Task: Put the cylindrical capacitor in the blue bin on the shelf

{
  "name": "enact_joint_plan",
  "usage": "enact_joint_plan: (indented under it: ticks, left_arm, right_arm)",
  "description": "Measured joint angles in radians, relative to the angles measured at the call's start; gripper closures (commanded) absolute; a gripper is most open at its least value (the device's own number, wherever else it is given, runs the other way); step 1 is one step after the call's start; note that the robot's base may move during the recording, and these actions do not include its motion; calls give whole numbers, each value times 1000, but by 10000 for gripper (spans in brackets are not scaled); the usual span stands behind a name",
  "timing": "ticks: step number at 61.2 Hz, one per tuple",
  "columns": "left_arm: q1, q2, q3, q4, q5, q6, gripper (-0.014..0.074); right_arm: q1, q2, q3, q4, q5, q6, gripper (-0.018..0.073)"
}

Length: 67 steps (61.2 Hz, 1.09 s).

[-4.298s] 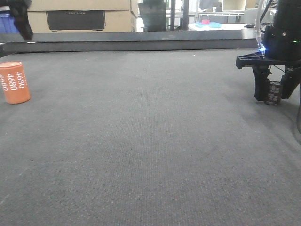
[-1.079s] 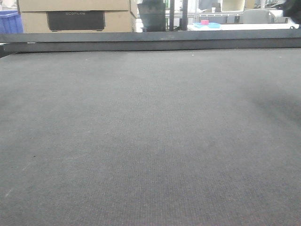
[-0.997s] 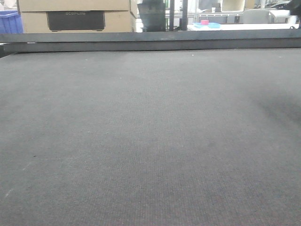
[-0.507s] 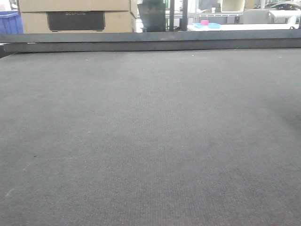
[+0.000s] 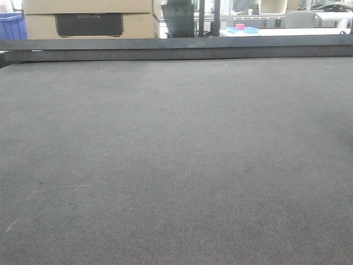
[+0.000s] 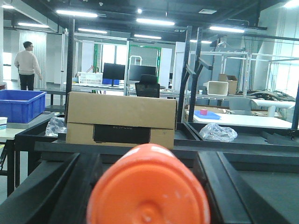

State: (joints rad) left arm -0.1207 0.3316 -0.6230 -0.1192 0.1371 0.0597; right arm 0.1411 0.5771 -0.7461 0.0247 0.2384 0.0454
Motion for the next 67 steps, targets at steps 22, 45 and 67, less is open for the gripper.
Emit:
enact_joint_plan:
  ticks: [22, 45, 67]
  left_arm:
    - [0, 0, 0, 0, 0, 0, 707]
    - [0, 0, 0, 0, 0, 0, 707]
    - [0, 0, 0, 0, 0, 0, 707]
  right_arm:
    - [0, -11, 0, 0, 1, 0, 722]
    - [0, -11, 0, 0, 1, 0, 722]
    - [0, -11, 0, 0, 1, 0, 722]
